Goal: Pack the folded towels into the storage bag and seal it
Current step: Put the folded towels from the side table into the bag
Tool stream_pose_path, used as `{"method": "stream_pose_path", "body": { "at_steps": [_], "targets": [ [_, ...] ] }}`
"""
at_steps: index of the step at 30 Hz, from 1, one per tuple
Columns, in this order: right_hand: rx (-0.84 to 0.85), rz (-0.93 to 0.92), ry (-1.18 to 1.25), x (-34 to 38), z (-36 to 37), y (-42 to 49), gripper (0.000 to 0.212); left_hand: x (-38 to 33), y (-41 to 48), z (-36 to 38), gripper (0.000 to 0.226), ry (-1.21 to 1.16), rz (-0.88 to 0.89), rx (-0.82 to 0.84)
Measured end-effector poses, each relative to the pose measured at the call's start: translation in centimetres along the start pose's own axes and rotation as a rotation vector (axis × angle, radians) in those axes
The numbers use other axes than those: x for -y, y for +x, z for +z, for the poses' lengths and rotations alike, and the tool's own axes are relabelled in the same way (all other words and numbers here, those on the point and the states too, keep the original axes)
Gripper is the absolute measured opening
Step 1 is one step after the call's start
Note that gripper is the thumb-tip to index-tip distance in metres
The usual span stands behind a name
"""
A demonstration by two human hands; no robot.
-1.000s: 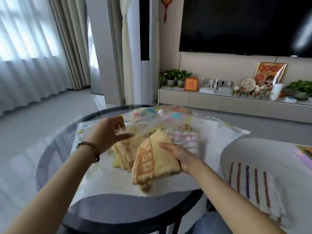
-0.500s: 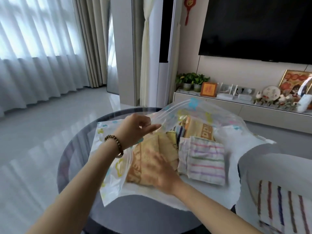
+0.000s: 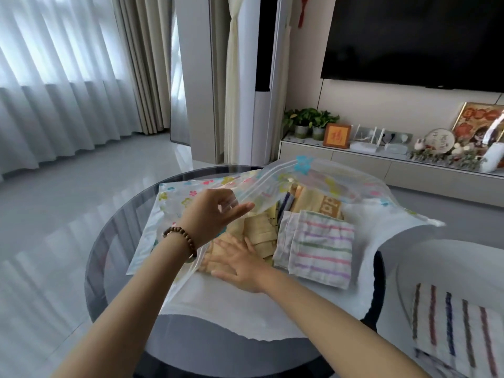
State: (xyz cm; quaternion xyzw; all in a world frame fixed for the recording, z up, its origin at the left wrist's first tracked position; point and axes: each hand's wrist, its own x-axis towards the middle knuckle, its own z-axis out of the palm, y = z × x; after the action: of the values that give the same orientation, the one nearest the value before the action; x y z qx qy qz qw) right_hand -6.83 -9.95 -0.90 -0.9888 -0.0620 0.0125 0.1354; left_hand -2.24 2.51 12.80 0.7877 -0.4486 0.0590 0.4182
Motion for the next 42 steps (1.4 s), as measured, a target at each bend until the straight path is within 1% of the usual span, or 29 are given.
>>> {"method": "stream_pose_path", "body": {
  "at_steps": [1, 2, 4, 5, 6, 8, 9, 10, 11, 12, 15, 17, 19, 21, 22, 23, 25, 27, 29, 31, 32, 33, 35, 38, 40, 42],
  "targets": [
    [-0.047, 0.007, 0.069, -0.2, -0.6, -1.9, 0.047, -0.6, -0.1, 0.2, 0.037, 0.095, -0.02, -0.032],
    [-0.099, 0.013, 0.13, -0.7, -1.2, -4.2, 0.047, -1.4, -0.2, 0.5, 0.038, 0.185, -0.033, -0.081],
    [-0.201, 0.034, 0.23, -2.2, -2.5, -9.6, 0.045, -3.7, -0.3, 1.5, 0.057, 0.271, 0.04, -0.204],
    [-0.247, 0.059, 0.273, -3.1, -3.2, -12.6, 0.043, -5.3, -0.3, 2.2, 0.064, 0.261, 0.112, -0.25],
    [-0.293, 0.096, 0.317, -4.0, -3.8, -15.6, 0.041, -6.9, -0.2, 3.2, 0.065, 0.229, 0.184, -0.279],
    [-0.401, 0.206, 0.389, -5.9, -4.7, -21.8, 0.032, -10.0, 0.1, 6.1, 0.058, 0.137, 0.296, -0.274],
    [-0.453, 0.276, 0.409, -6.9, -4.9, -24.7, 0.026, -11.4, 0.1, 8.0, 0.053, 0.077, 0.324, -0.223],
    [-0.495, 0.351, 0.417, -8.0, -4.9, -27.5, 0.02, -12.8, 0.1, 10.1, 0.048, 0.013, 0.323, -0.131],
    [-0.527, 0.433, 0.416, -9.2, -4.8, -30.1, 0.018, -14.0, 0.1, 12.5, 0.044, -0.051, 0.297, -0.007],
    [-0.553, 0.52, 0.41, -10.4, -4.5, -32.5, 0.021, -15.1, -0.1, 15.1, 0.04, -0.112, 0.261, 0.143],
    [-0.656, 0.819, 0.421, -14.1, -3.5, -38.5, 0.042, -17.6, -1.2, 23.6, 0.03, -0.243, 0.166, 0.586],
    [-0.623, 1.061, 0.532, -15.9, -3.1, -41.2, 0.064, -18.5, -2.4, 29.0, 0.037, -0.283, 0.049, 0.812],
    [-0.558, 1.236, 0.745, -17.0, -2.6, -42.7, 0.084, -18.4, -3.5, 33.2, 0.054, -0.248, -0.144, 0.967],
    [-0.575, 1.33, 0.936, -18.0, -2.0, -43.8, 0.093, -18.0, -4.3, 36.8, 0.066, -0.199, -0.318, 1.02],
    [-0.609, 1.35, 0.998, -18.7, -1.7, -44.1, 0.094, -17.7, -4.6, 38.1, 0.071, -0.177, -0.396, 1.009],
    [-0.647, 1.359, 1.047, -19.4, -1.4, -44.3, 0.094, -17.4, -4.7, 39.4, 0.072, -0.168, -0.464, 0.977],
    [-0.698, 1.372, 1.146, -20.9, -1.1, -44.2, 0.09, -17.1, -4.7, 40.9, 0.065, -0.199, -0.554, 0.869],
    [-0.736, 1.339, 1.293, -21.9, -1.2, -43.4, 0.069, -17.1, -4.6, 41.4, 0.055, -0.23, -0.582, 0.766],
    [-0.772, 1.311, 1.421, -22.4, -1.6, -42.5, 0.046, -17.5, -4.4, 41.4, 0.051, -0.214, -0.518, 0.78],
    [-0.73, 1.263, 1.558, -22.0, -2.2, -41.4, 0.032, -18.1, -4.0, 40.4, 0.05, -0.211, -0.425, 0.845],
    [-0.697, 1.216, 1.623, -21.7, -2.5, -41.0, 0.029, -18.4, -3.7, 39.5, 0.048, -0.262, -0.406, 0.851],
    [-0.669, 1.158, 1.681, -21.2, -2.8, -40.5, 0.028, -18.5, -3.4, 38.3, 0.045, -0.355, -0.409, 0.838],
    [-0.617, 1.039, 1.737, -20.1, -3.4, -39.5, 0.03, -18.4, -2.6, 35.1, 0.038, -0.5, -0.38, 0.758],
    [-0.589, 0.882, 1.71, -17.5, -4.9, -37.3, 0.034, -17.5, -1.7, 28.7, 0.027, -0.543, -0.256, 0.629],
    [-0.569, 0.778, 1.685, -15.5, -6.5, -35.3, 0.036, -16.7, -1.3, 24.0, 0.024, -0.57, -0.157, 0.543],
    [-0.539, 0.691, 1.662, -13.6, -7.9, -32.9, 0.036, -15.6, -1.3, 19.2, 0.023, -0.523, -0.045, 0.422]
  ]
}}
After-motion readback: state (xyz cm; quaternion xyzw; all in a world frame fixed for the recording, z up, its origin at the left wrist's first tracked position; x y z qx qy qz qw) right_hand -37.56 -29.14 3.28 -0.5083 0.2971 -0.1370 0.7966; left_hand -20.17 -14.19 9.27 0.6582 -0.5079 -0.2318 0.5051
